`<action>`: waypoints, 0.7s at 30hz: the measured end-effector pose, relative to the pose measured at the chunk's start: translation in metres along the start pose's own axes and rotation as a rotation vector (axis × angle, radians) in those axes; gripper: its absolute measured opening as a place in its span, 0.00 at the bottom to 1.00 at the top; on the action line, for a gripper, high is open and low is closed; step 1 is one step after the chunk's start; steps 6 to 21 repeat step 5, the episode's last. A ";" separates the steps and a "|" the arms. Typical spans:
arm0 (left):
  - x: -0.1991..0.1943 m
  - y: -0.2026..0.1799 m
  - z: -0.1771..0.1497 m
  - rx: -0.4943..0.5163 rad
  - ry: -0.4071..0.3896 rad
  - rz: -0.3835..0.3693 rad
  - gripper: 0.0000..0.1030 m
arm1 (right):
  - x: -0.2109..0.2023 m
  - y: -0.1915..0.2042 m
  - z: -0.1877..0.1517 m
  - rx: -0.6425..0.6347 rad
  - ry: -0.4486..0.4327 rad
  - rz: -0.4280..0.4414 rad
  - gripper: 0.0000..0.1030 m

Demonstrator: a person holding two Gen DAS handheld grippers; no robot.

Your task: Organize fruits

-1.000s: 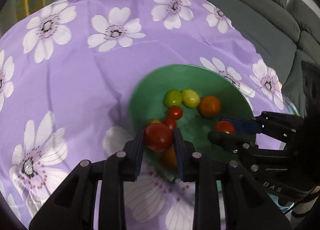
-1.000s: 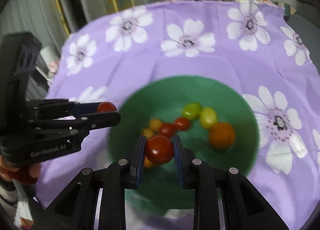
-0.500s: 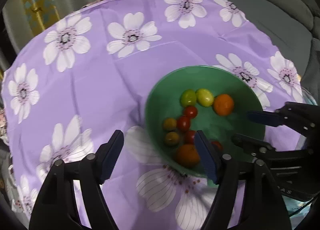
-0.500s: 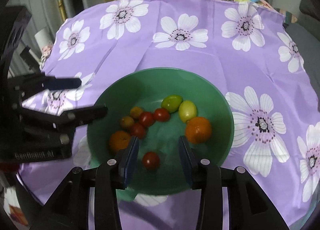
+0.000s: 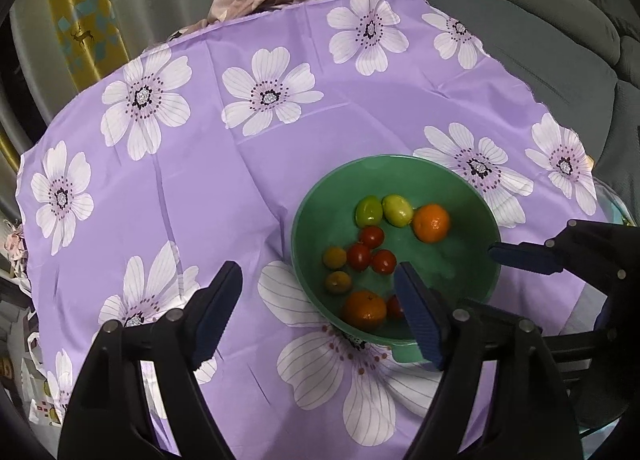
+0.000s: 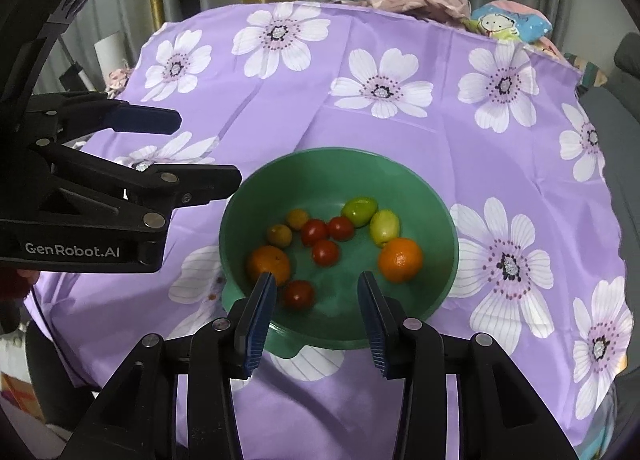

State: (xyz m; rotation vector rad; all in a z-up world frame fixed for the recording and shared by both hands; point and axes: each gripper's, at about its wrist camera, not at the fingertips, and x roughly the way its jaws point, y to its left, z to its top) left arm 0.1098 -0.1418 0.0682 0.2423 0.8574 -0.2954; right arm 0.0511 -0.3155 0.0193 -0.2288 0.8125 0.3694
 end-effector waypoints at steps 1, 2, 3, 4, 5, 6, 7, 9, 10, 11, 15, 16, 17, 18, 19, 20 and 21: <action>0.000 0.000 0.000 -0.002 -0.001 0.004 0.76 | 0.000 0.000 0.000 0.010 -0.001 0.001 0.41; 0.000 0.000 0.000 -0.004 -0.003 0.005 0.76 | 0.001 -0.001 -0.001 0.025 -0.002 0.005 0.41; 0.002 0.000 0.000 -0.005 0.000 0.010 0.76 | 0.002 -0.003 -0.001 0.039 -0.005 0.010 0.41; 0.003 -0.001 0.000 -0.004 0.003 0.015 0.76 | 0.002 -0.004 -0.002 0.051 -0.008 0.015 0.41; 0.003 -0.002 0.000 -0.001 0.004 0.018 0.77 | 0.002 -0.004 -0.002 0.060 -0.012 0.016 0.41; 0.003 -0.002 0.000 -0.001 0.004 0.018 0.77 | 0.002 -0.004 -0.002 0.060 -0.012 0.016 0.41; 0.003 -0.002 0.000 -0.001 0.004 0.018 0.77 | 0.002 -0.004 -0.002 0.060 -0.012 0.016 0.41; 0.003 -0.002 0.000 -0.001 0.004 0.018 0.77 | 0.002 -0.004 -0.002 0.060 -0.012 0.016 0.41; 0.003 -0.002 0.000 -0.001 0.004 0.018 0.77 | 0.002 -0.004 -0.002 0.060 -0.012 0.016 0.41; 0.003 -0.002 0.000 -0.001 0.004 0.018 0.77 | 0.002 -0.004 -0.002 0.060 -0.012 0.016 0.41; 0.003 -0.002 0.000 -0.001 0.004 0.018 0.77 | 0.002 -0.004 -0.002 0.060 -0.012 0.016 0.41; 0.003 -0.002 0.000 -0.001 0.004 0.018 0.77 | 0.002 -0.004 -0.002 0.060 -0.012 0.016 0.41; 0.003 -0.002 0.000 -0.001 0.004 0.018 0.77 | 0.002 -0.004 -0.002 0.060 -0.012 0.016 0.41; 0.003 -0.002 0.000 -0.001 0.004 0.018 0.77 | 0.002 -0.004 -0.002 0.060 -0.012 0.016 0.41; 0.003 -0.002 0.000 -0.001 0.004 0.018 0.77 | 0.002 -0.004 -0.002 0.060 -0.012 0.016 0.41; 0.003 -0.002 0.000 -0.001 0.004 0.018 0.77 | 0.002 -0.004 -0.002 0.060 -0.012 0.016 0.41; 0.003 -0.002 0.000 -0.001 0.004 0.018 0.77 | 0.002 -0.004 -0.002 0.060 -0.012 0.016 0.41</action>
